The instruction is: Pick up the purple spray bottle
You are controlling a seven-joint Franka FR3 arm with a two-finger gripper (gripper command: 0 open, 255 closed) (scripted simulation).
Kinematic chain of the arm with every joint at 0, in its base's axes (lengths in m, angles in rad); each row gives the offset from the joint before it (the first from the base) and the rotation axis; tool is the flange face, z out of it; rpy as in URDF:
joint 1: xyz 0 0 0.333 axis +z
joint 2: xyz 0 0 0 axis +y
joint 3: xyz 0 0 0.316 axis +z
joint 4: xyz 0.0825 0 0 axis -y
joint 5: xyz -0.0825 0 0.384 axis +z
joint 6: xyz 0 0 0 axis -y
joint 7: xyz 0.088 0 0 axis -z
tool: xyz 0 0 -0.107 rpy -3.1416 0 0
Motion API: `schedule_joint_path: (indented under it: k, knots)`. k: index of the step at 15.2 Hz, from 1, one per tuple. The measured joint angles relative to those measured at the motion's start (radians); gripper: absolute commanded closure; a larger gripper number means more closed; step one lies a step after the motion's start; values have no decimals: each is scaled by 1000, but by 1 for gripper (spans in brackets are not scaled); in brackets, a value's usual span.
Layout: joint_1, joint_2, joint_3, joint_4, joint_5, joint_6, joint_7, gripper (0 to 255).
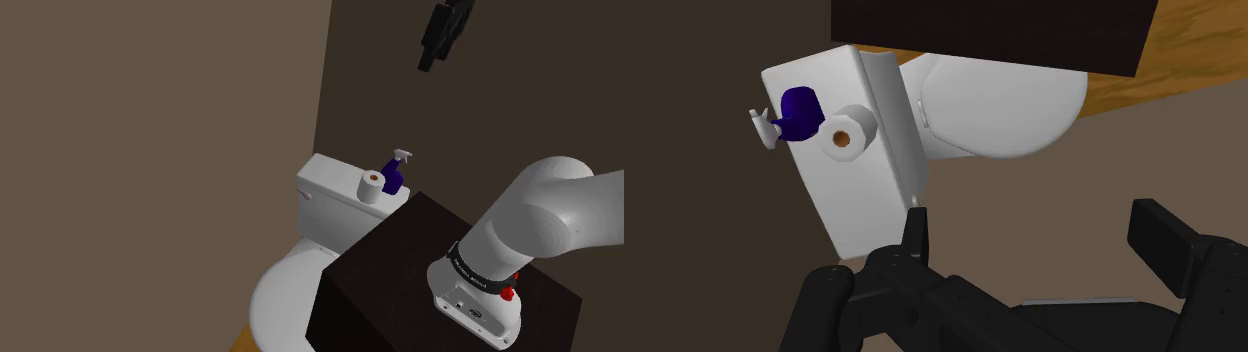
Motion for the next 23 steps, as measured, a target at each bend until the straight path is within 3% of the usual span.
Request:
schedule_joint_path:
  k: [3,10,16,23]
  knots:
    - [-4,2,-18,-30,-12,32,-20,0]
    - [-36,22,-129,-191,-85,218,-131,0]
    - [-66,113,-230,-283,-144,410,-223,0]
    - [-86,302,-355,-315,-186,640,-336,0]
